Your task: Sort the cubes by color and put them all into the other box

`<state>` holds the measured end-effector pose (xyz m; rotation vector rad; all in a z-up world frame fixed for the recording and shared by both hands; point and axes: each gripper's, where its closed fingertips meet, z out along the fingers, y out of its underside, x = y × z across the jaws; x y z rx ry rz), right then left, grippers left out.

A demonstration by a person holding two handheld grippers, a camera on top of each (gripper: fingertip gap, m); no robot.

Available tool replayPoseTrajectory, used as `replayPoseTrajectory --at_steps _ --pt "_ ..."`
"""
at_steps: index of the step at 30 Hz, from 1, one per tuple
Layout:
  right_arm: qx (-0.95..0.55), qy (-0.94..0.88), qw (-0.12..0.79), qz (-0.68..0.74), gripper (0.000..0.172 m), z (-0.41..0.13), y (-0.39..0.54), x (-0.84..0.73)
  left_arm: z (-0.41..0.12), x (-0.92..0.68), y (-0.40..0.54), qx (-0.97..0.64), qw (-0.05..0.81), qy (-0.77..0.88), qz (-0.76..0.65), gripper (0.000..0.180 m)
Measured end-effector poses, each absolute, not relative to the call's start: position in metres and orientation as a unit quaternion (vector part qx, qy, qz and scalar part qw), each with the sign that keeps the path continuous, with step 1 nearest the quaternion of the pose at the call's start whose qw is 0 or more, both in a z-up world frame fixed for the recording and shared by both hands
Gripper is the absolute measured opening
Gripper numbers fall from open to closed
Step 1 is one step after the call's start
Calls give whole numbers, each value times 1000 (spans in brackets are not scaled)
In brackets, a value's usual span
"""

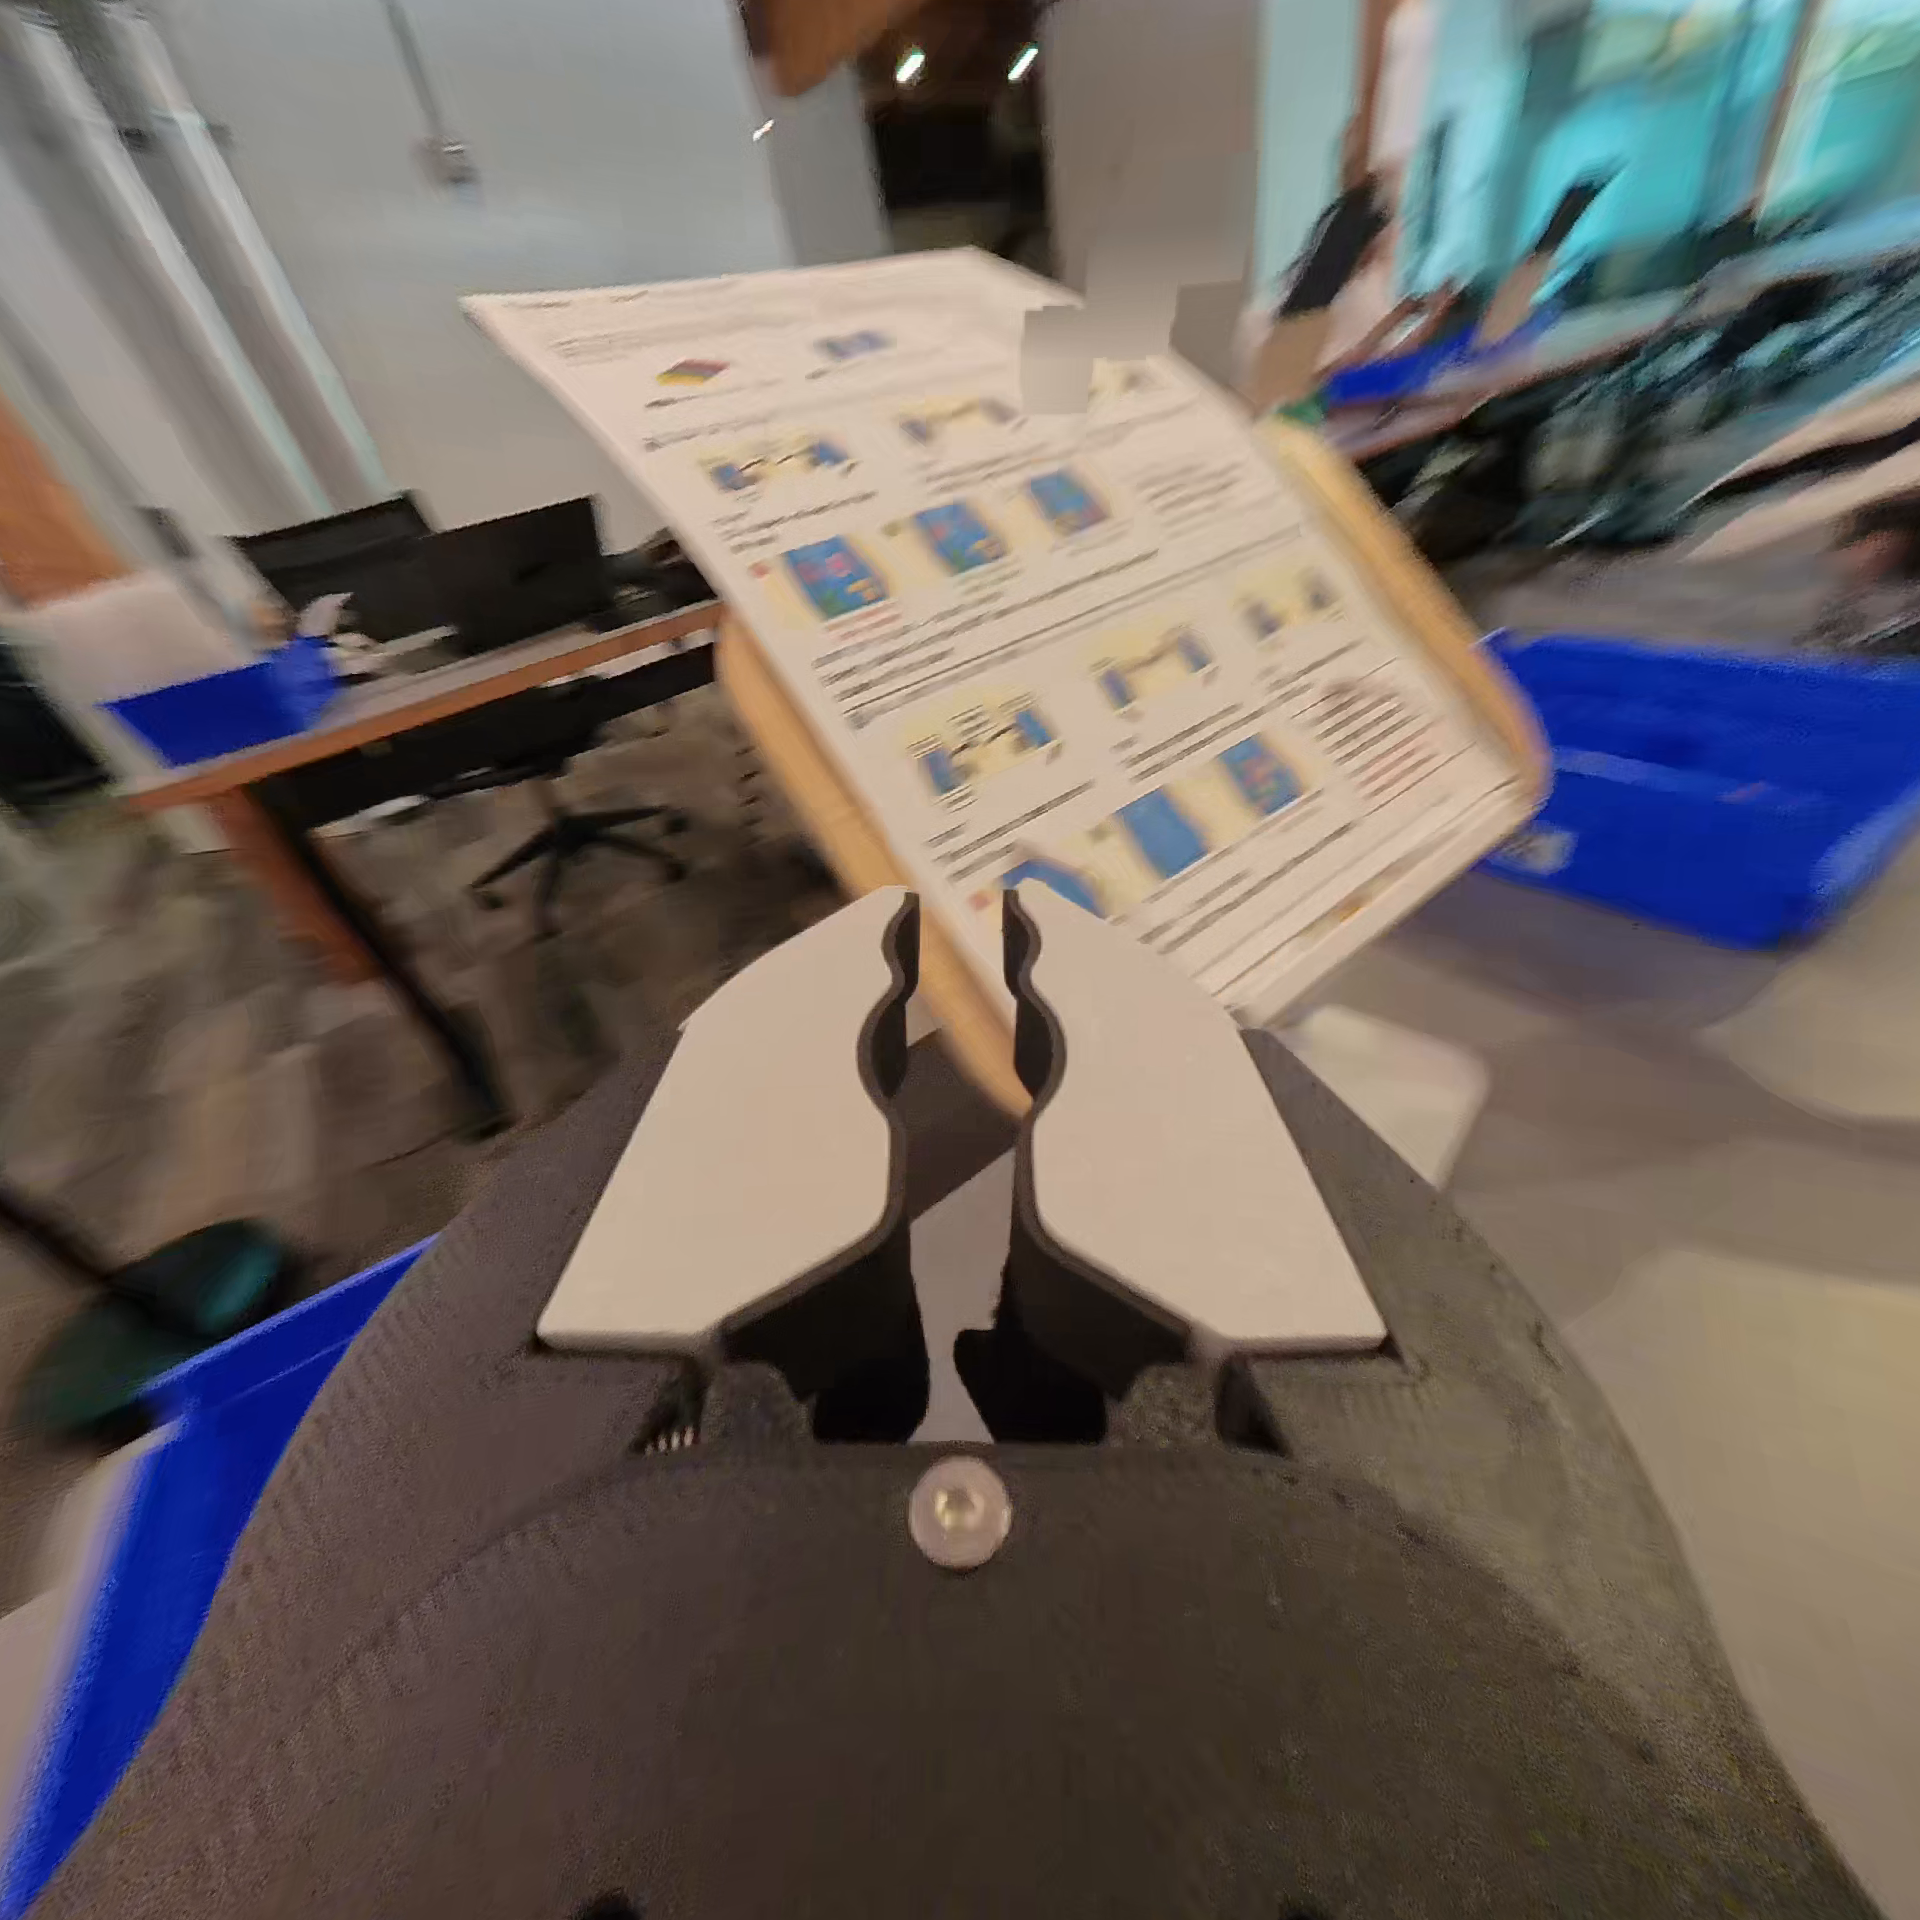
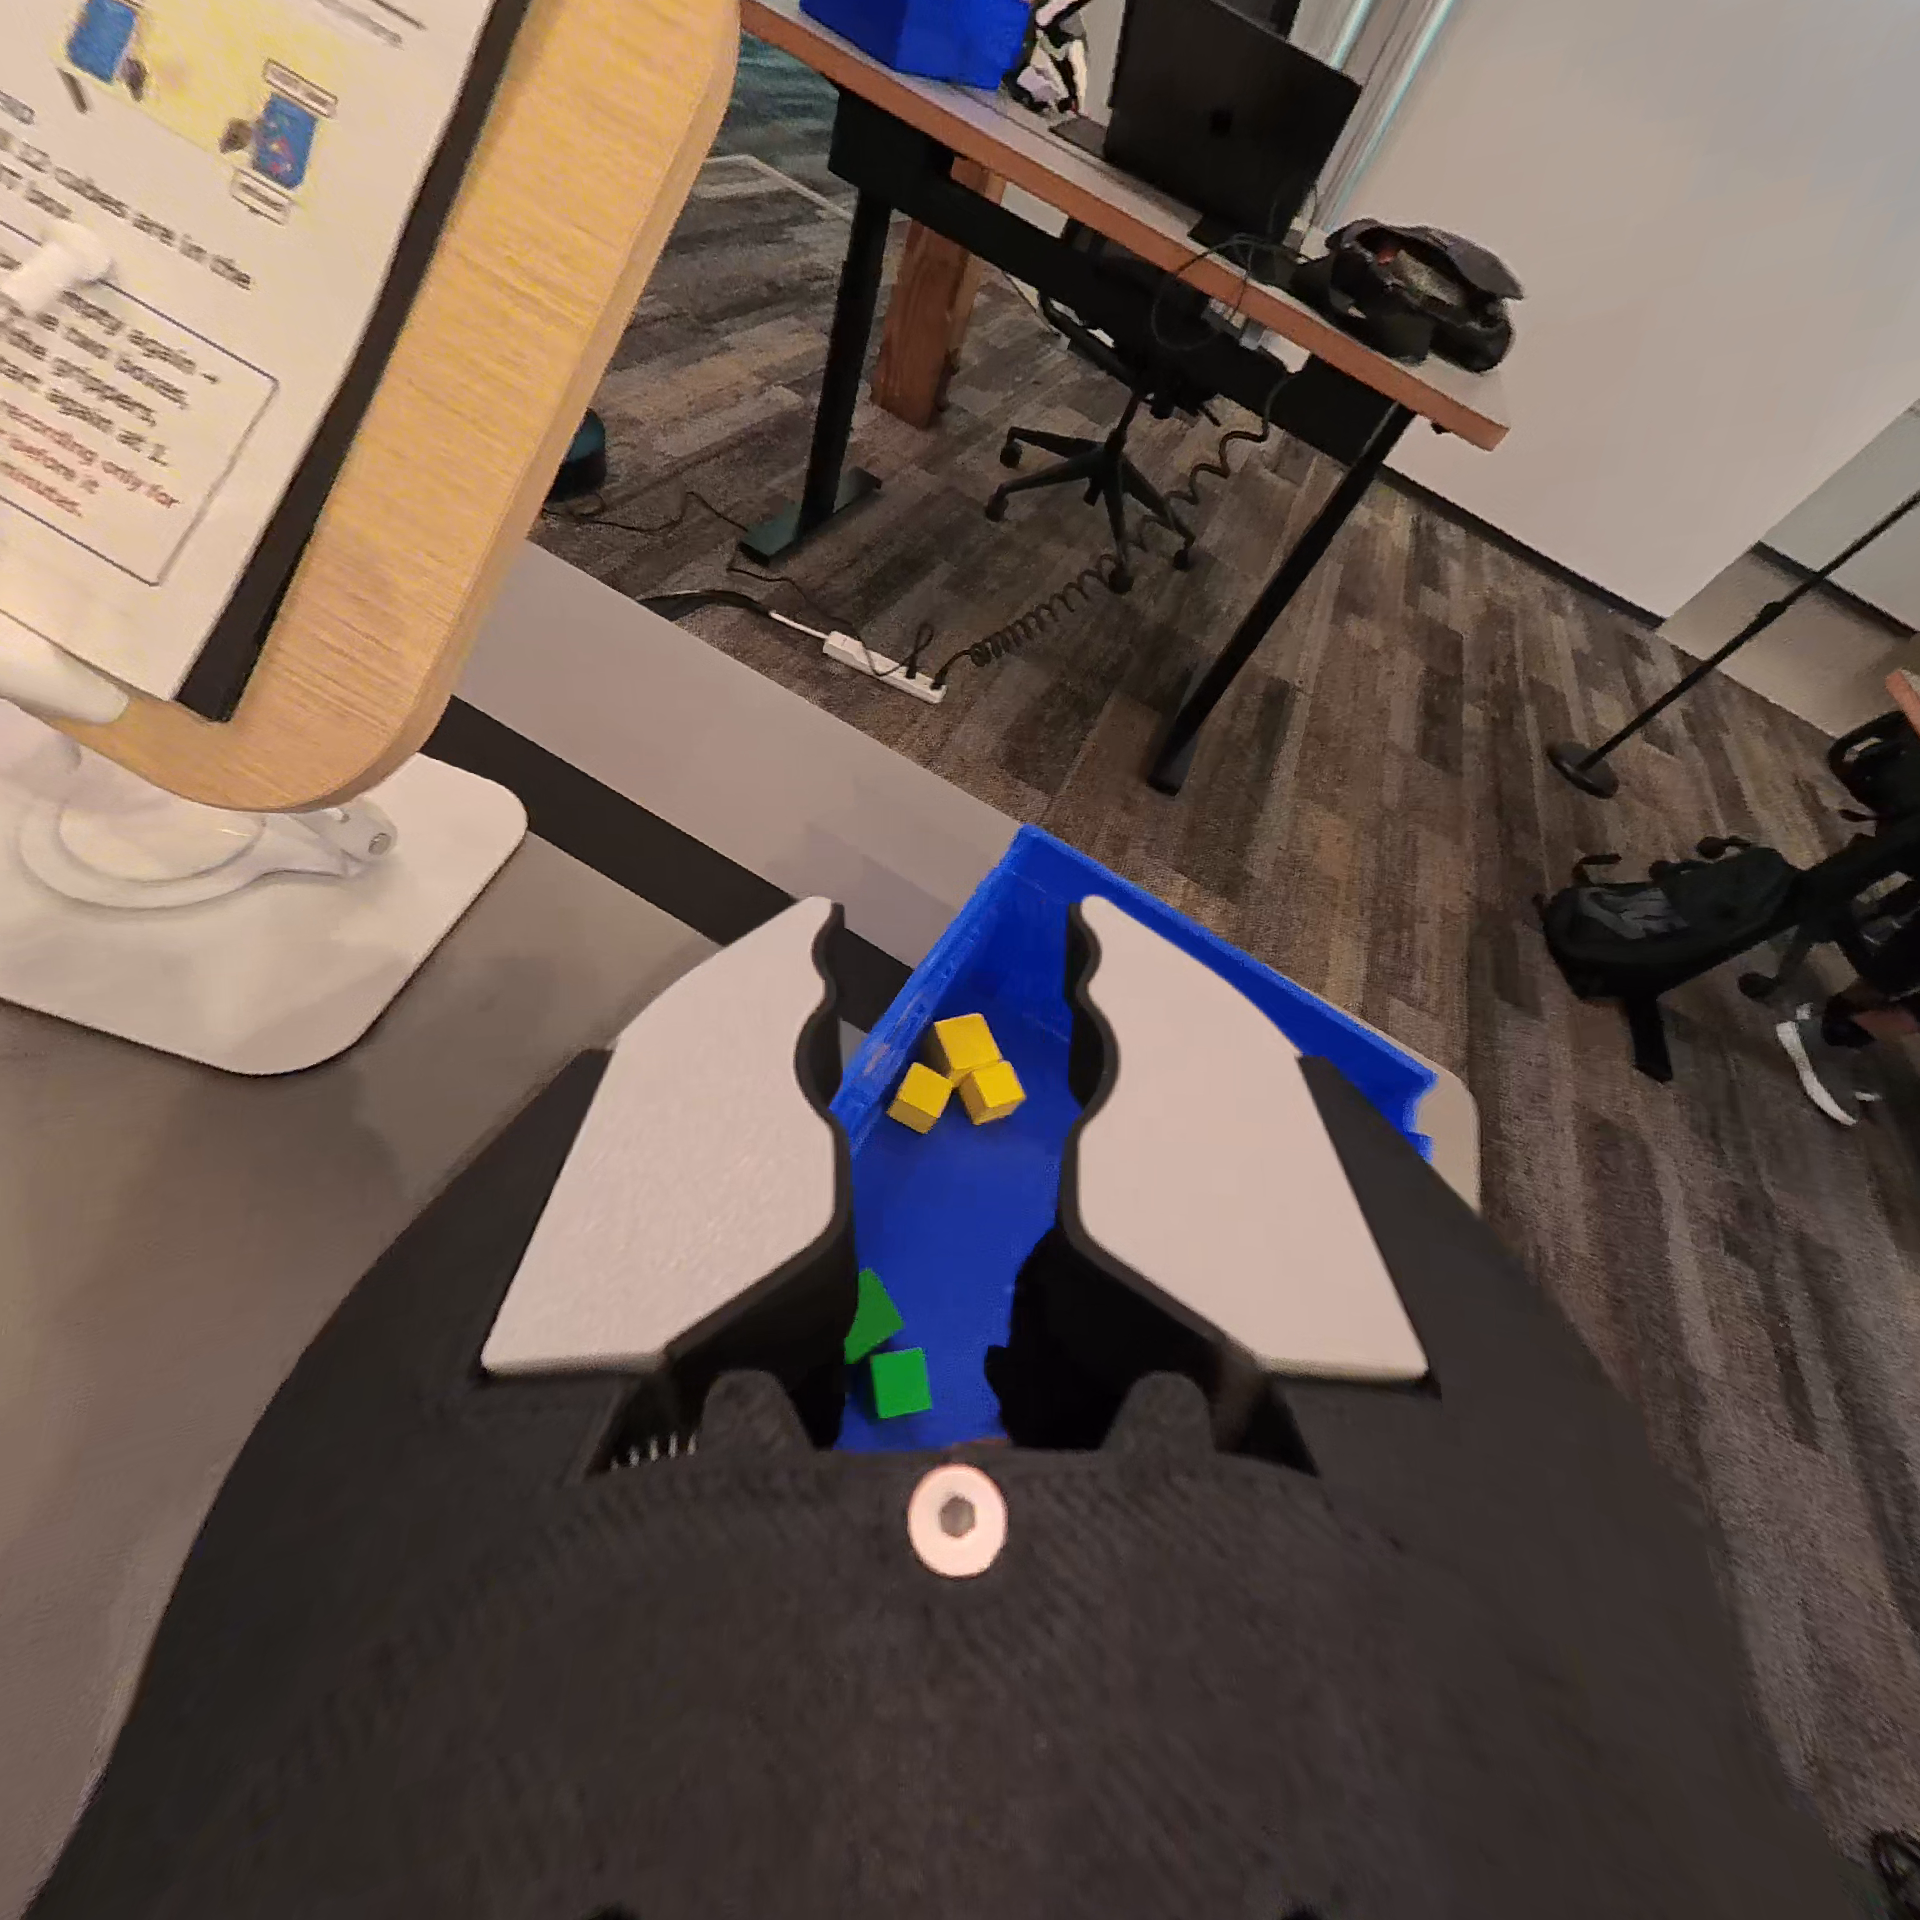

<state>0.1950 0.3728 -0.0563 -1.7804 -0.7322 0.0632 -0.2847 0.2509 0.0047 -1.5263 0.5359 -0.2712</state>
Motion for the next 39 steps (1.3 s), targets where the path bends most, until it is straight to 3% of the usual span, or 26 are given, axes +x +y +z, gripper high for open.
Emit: replayPoseTrajectory --at_steps 3,11,19,27,39 --pt "-752 -294 590 -3 48 -45 374 213 -4 -319 257 -706 671 226 -15 23" --pt "-755 -236 605 -89 56 -33 379 287 -26 -415 263 -739 658 127 65 50" --pt "-825 -161 526 -130 78 -81 386 374 -96 -515 259 -804 585 26 102 60" --pt "-877 -155 439 -115 75 -144 392 401 -156 -557 255 -841 534 -23 90 62" --pt "-902 -174 381 -107 64 -185 395 401 -175 -578 253 -844 523 -55 104 62"
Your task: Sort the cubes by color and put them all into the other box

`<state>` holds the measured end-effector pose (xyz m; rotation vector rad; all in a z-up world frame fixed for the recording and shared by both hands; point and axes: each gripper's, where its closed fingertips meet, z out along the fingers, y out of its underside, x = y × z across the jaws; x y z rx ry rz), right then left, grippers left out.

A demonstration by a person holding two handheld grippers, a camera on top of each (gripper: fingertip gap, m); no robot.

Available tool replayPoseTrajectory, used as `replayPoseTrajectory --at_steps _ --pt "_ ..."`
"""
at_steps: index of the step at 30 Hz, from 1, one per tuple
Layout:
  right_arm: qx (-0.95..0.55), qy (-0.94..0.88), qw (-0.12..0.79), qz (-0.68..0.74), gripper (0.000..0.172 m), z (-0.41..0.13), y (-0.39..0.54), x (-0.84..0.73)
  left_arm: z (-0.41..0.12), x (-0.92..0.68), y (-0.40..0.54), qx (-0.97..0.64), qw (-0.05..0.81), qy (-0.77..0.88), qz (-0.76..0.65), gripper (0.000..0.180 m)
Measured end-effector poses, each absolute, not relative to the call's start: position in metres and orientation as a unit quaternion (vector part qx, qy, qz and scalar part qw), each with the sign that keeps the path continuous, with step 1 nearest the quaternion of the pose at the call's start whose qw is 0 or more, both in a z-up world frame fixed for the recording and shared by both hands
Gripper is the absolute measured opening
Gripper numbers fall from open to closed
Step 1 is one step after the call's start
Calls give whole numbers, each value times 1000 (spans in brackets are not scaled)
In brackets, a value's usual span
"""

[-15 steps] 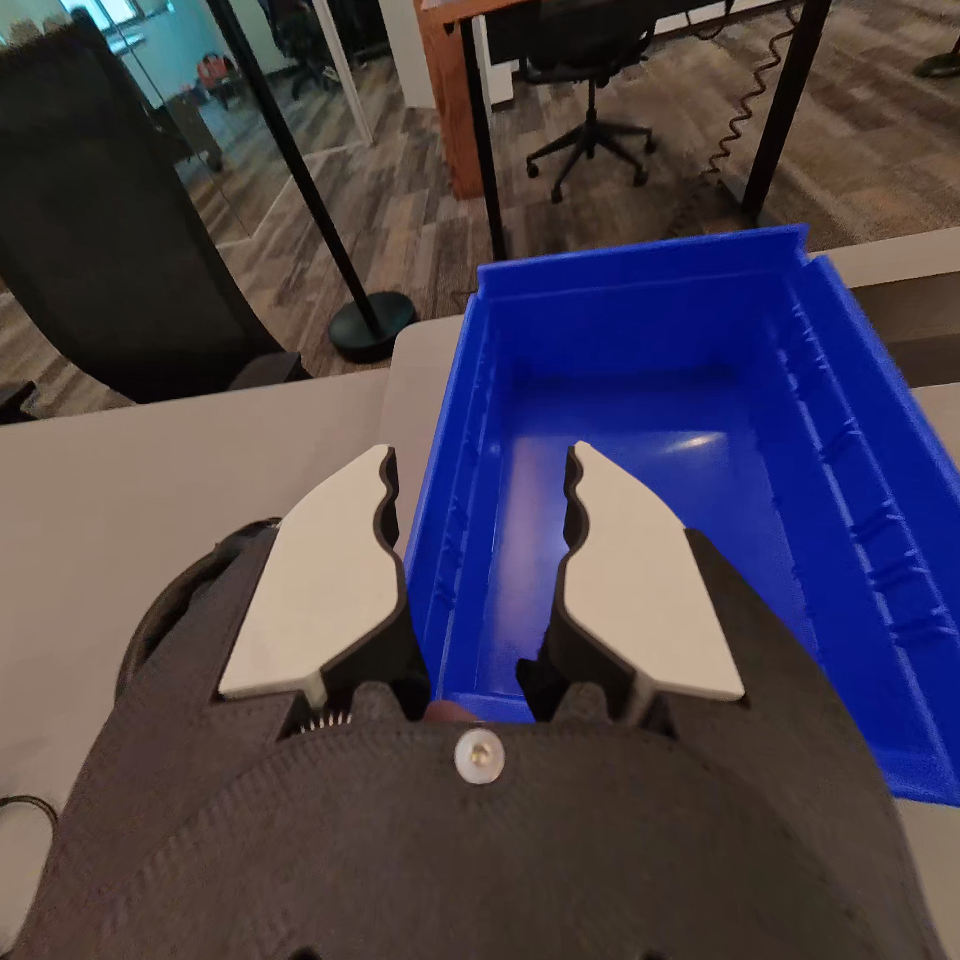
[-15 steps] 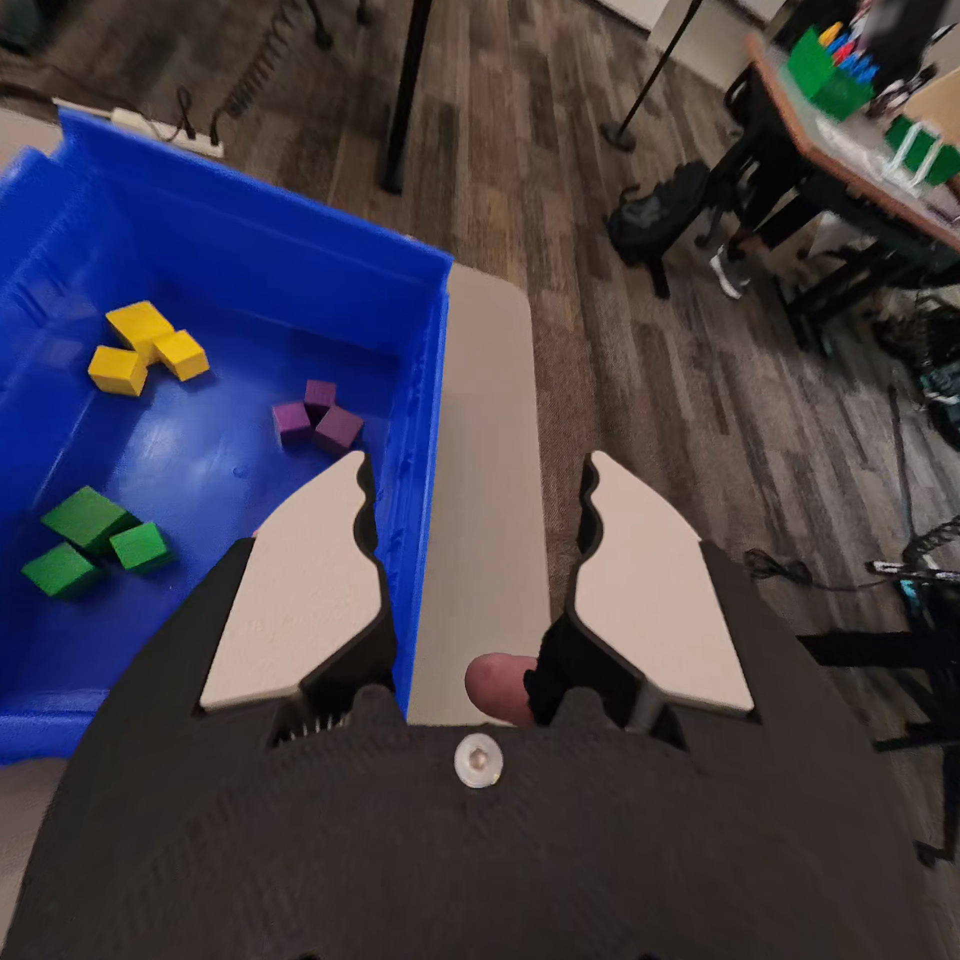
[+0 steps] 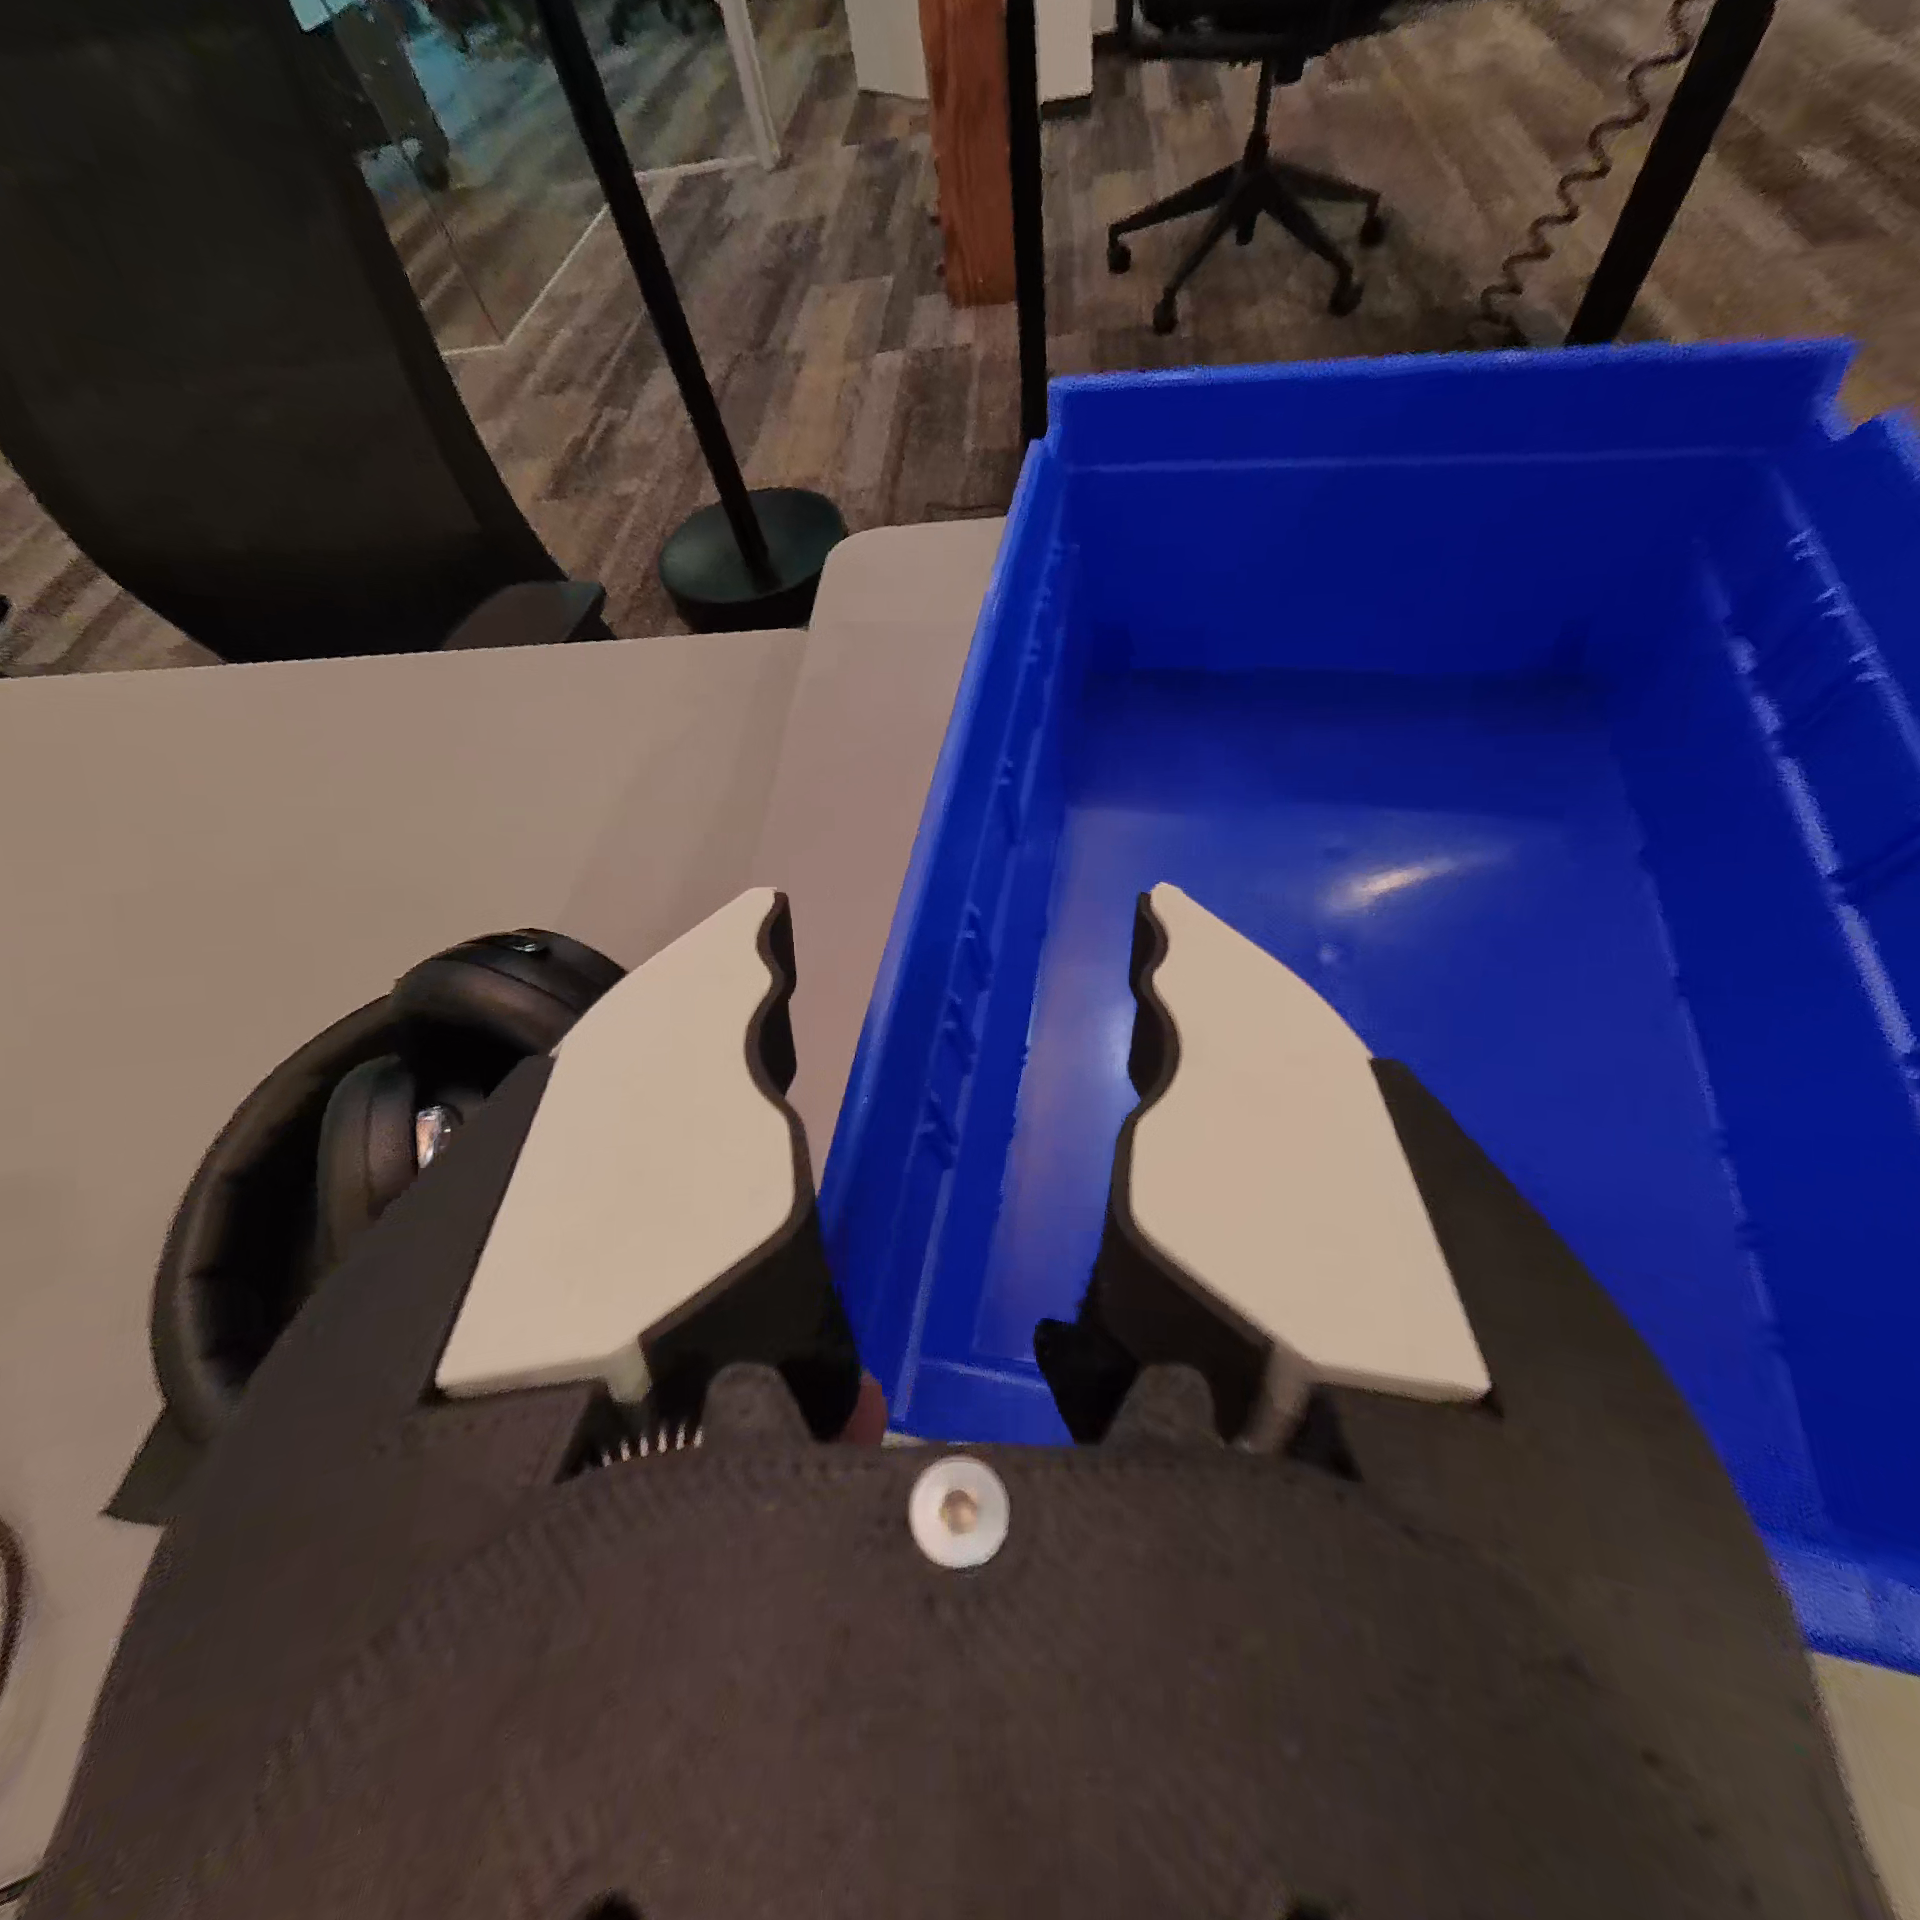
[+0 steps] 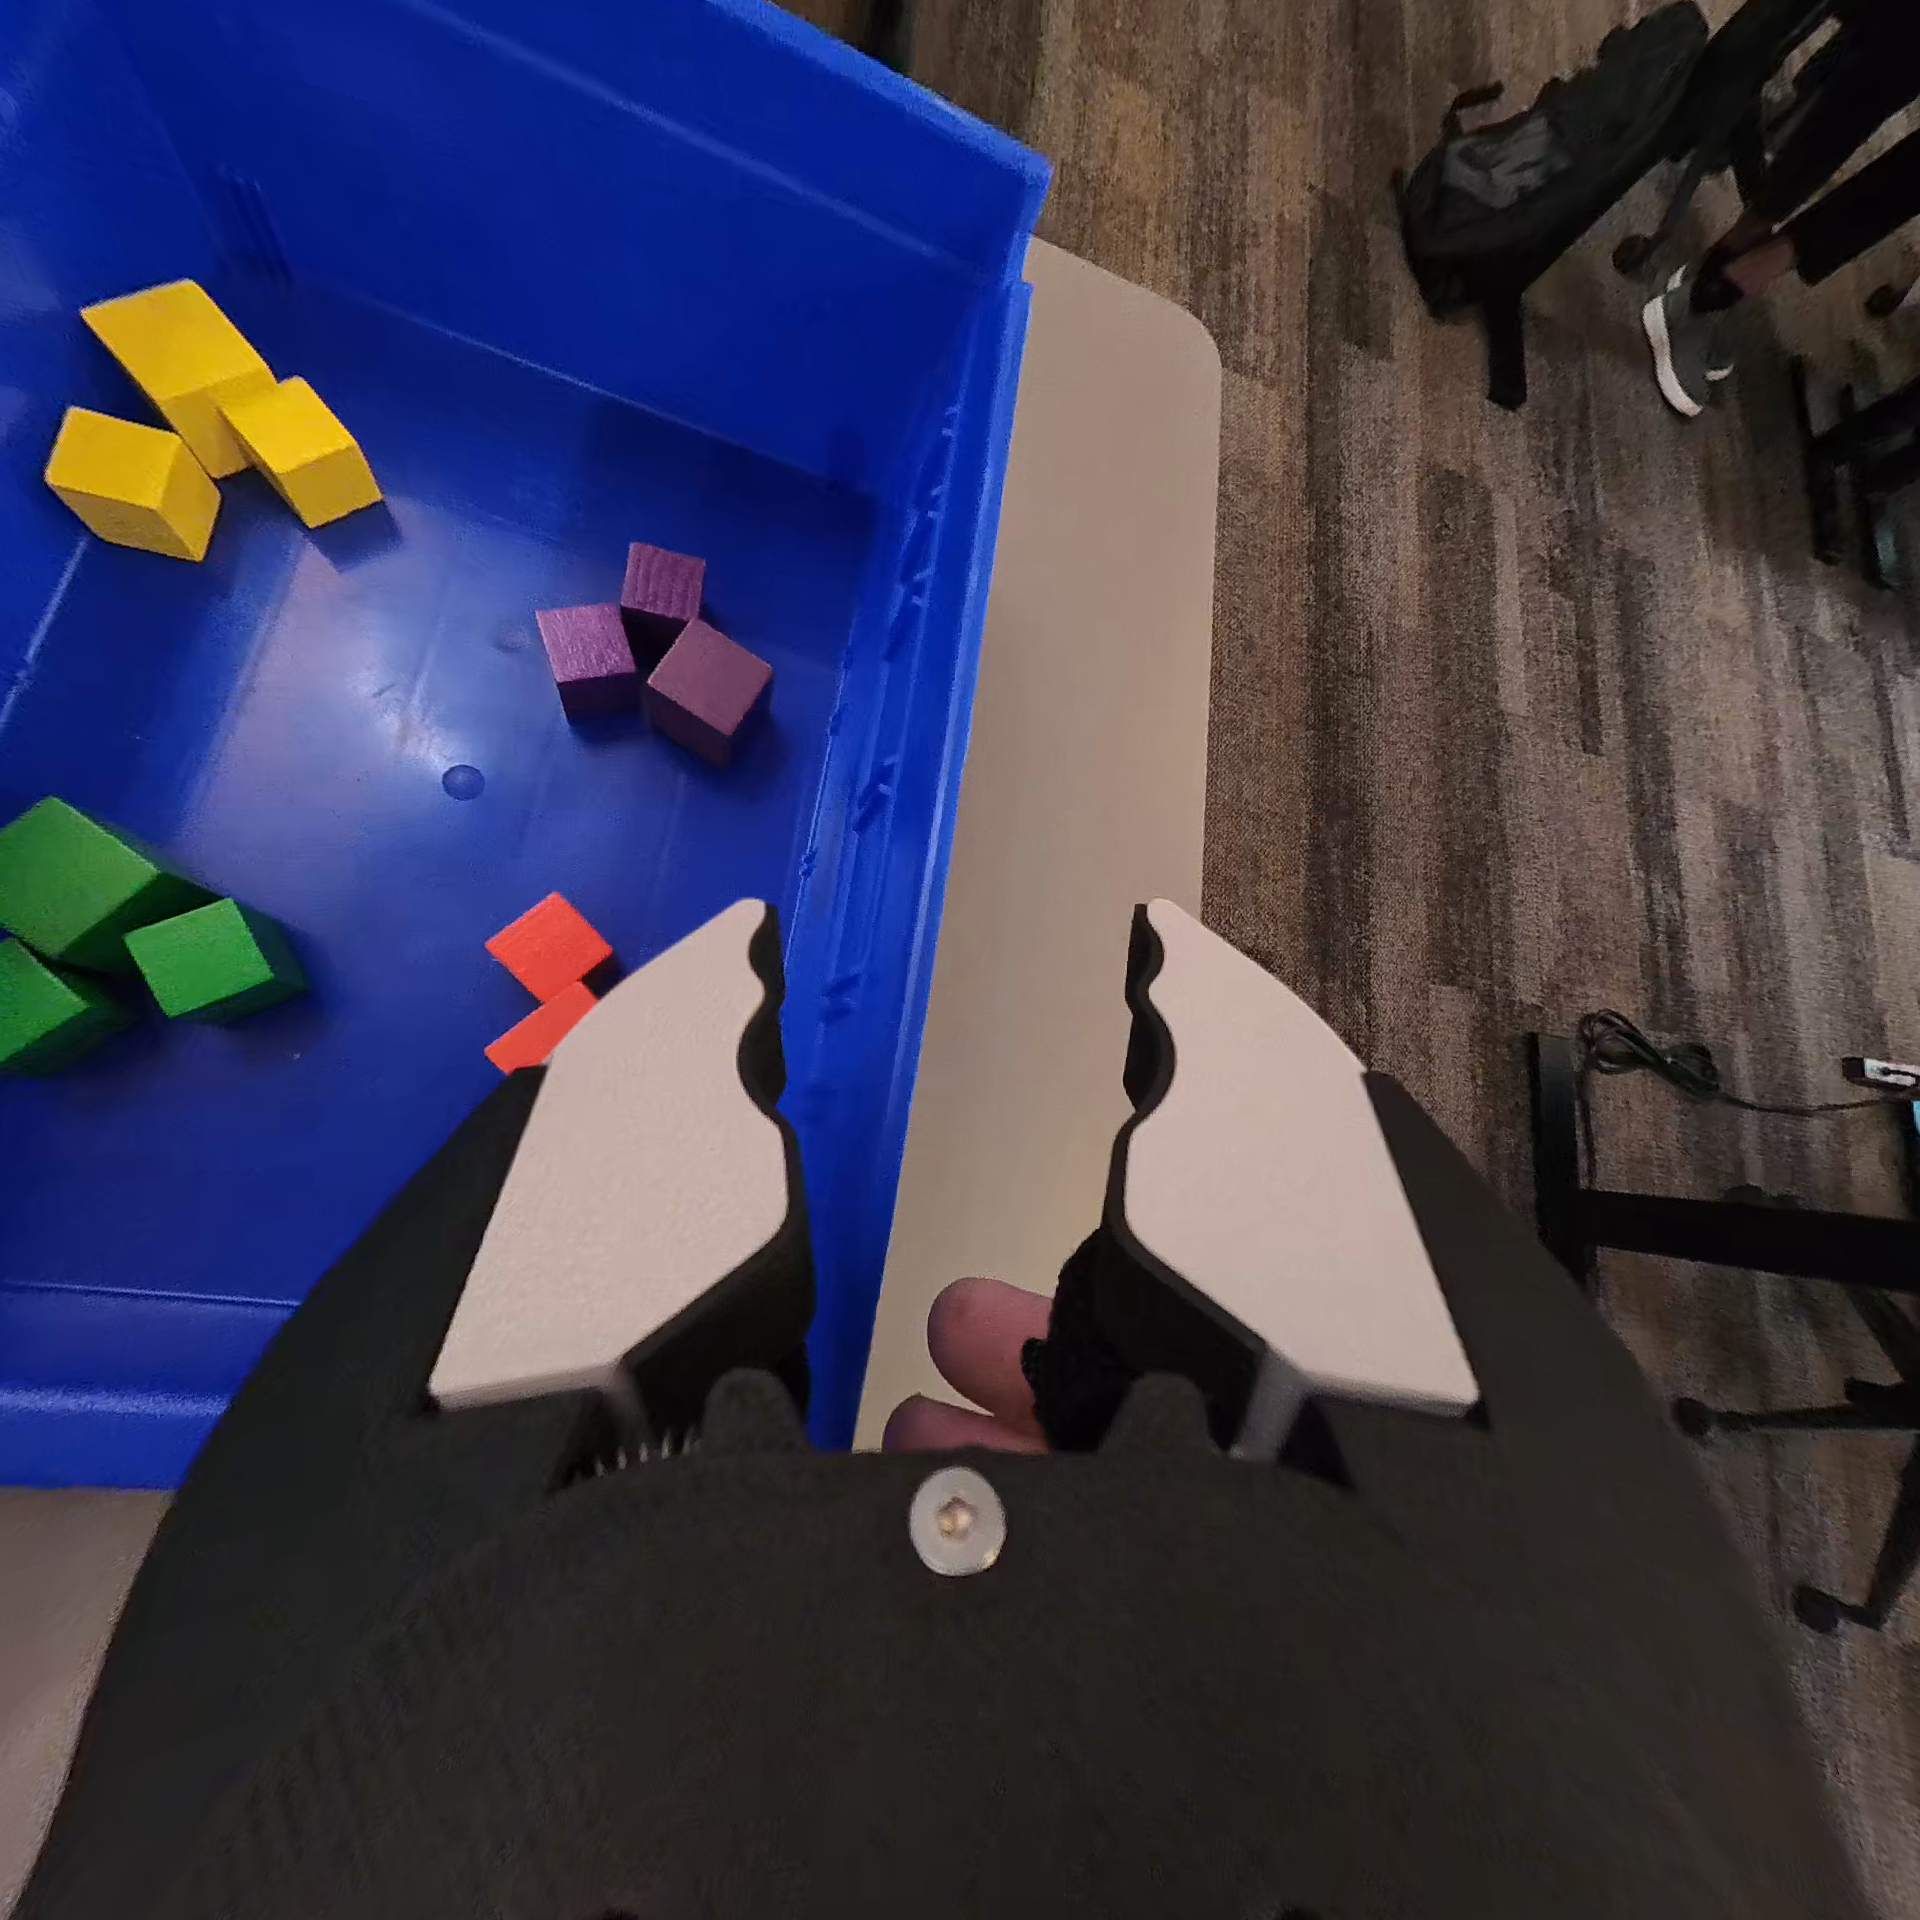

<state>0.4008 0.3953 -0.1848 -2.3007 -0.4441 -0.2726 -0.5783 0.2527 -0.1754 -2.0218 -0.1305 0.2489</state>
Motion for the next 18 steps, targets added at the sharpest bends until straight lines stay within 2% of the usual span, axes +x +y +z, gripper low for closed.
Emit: replayPoseTrajectory --at_steps 8,18 --pt "-906 -175 371 -103 56 -196 398 402 -192 -583 254 -856 501 -47 118 56" --pt "-913 -168 360 -98 51 -209 400 405 -212 -596 248 -871 469 -57 135 28"
